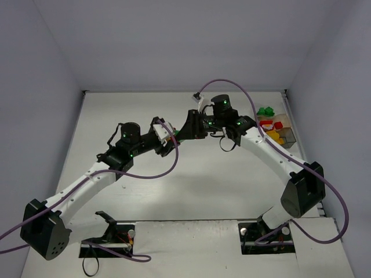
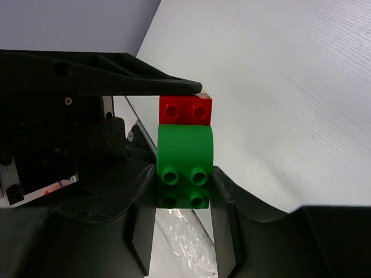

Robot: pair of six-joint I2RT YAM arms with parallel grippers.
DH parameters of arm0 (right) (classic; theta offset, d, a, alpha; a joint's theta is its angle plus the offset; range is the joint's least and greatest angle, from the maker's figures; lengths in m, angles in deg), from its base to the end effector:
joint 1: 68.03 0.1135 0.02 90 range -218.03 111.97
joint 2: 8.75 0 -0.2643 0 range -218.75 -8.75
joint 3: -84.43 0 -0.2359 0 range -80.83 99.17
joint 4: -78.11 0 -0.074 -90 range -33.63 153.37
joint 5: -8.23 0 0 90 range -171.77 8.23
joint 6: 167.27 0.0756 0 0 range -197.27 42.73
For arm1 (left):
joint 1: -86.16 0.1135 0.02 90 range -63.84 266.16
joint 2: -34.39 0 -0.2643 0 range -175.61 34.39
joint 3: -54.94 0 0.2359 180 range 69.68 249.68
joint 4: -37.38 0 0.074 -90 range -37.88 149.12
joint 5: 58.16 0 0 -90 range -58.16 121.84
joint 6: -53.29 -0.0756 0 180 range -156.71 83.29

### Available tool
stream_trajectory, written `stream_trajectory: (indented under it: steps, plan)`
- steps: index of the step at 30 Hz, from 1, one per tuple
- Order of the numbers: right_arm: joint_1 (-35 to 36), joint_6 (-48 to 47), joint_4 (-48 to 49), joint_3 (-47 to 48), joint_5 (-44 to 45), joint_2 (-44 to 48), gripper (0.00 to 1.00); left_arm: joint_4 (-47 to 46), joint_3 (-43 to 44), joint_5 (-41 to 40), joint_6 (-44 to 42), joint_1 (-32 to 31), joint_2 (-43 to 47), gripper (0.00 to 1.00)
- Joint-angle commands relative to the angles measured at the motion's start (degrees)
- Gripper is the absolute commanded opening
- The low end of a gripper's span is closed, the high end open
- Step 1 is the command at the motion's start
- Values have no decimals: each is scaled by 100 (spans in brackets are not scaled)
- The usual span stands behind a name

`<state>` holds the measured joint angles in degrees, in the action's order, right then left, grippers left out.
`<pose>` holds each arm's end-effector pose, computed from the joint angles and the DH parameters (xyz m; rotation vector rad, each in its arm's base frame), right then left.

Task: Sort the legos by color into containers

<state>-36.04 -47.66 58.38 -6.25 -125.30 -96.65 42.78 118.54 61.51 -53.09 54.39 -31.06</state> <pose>0.2849 0.2393 0.3430 -0.6137 1.9729 1.4152 0.2222 -0.1816 0.3287 1.0410 1.3711 -0.6378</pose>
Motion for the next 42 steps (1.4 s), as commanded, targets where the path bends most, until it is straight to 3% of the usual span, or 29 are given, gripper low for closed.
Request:
stream_trajectory:
  steps: [1,6,17,20,23,28,31,38,42]
  plan:
    - [18,-192,376,74,90,308,10,-323,18,197,3,-13,226,0]
    - [-139,-227,368,-49,160,449,0,-507,-297,197,205,4,243,0]
    - [-1317,-446,192,-287,-244,827,0,-709,-667,215,627,118,85,0]
    - [-1835,-709,43,-243,80,836,3,-657,-632,188,645,127,111,0]
    - [-2676,-781,-124,-147,957,713,5,-525,-589,136,645,118,182,0]
    - [-3716,-615,-160,73,2942,160,0,-261,-693,-66,619,110,392,0]
    - [-4226,-368,-116,345,3358,-332,0,-305,-887,-180,601,110,515,0]
    - [-4614,-385,-54,1328,3456,-1571,3,-366,-861,-278,513,101,375,0]
    - [-4631,-631,-10,1936,3062,-2352,9,-287,-764,-181,487,101,235,0]
